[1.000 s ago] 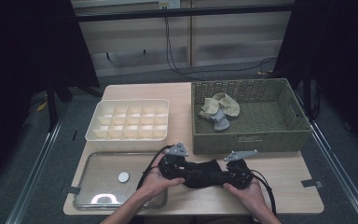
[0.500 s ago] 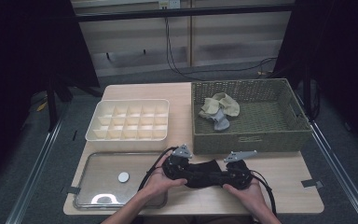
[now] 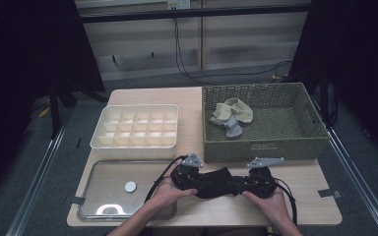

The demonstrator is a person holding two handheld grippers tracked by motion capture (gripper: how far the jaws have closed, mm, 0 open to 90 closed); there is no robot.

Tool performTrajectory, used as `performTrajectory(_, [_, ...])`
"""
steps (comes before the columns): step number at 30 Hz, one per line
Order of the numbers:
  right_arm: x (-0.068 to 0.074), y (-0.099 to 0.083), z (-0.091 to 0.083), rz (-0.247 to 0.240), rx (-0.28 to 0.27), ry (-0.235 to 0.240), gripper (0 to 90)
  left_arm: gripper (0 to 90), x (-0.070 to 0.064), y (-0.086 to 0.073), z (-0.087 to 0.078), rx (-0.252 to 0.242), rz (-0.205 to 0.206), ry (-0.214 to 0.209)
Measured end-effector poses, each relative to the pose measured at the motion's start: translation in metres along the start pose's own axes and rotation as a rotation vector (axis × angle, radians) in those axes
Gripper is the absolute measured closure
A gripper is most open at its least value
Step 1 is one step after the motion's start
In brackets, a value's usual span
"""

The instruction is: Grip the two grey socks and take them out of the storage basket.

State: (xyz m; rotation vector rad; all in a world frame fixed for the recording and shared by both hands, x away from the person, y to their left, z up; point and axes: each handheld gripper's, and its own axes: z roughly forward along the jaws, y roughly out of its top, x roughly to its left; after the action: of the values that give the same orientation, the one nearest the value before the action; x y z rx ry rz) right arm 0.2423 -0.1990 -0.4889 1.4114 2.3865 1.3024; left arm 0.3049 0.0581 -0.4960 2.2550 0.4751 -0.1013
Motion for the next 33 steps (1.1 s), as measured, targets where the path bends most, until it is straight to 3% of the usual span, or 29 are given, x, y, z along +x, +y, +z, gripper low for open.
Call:
performTrajectory(2, [-0.003,-0.001,-0.002,0.03,-0.004,-0.022,56.7,67.3,0.0,-0.001,0.0,-0.009,-0.005,-0.002])
performTrajectory(10, [-0.002,-0.009,0.005,0.058,0.05,-0.021,53.6,67.2,-0.001,-0.003,0.0,-0.02,0.002,0.003])
performTrajectory(15, [0.001,-0.01,0.009,0.059,0.047,-0.003,62.7,67.3,-0.001,-0.003,0.0,-0.016,0.005,0.005])
performTrajectory(19, [0.0,-0.008,0.011,0.09,0.038,0.015,72.1,67.3,-0.001,-0.005,0.001,-0.033,0.001,0.002])
performTrajectory(22, [-0.002,-0.006,0.011,0.109,0.012,0.034,75.2,67.3,-0.001,-0.005,0.0,-0.031,-0.002,0.0])
performTrajectory(33, [0.002,0.003,0.006,0.104,-0.063,0.072,80.5,67.2,-0.001,-0.004,0.0,-0.021,-0.001,-0.001])
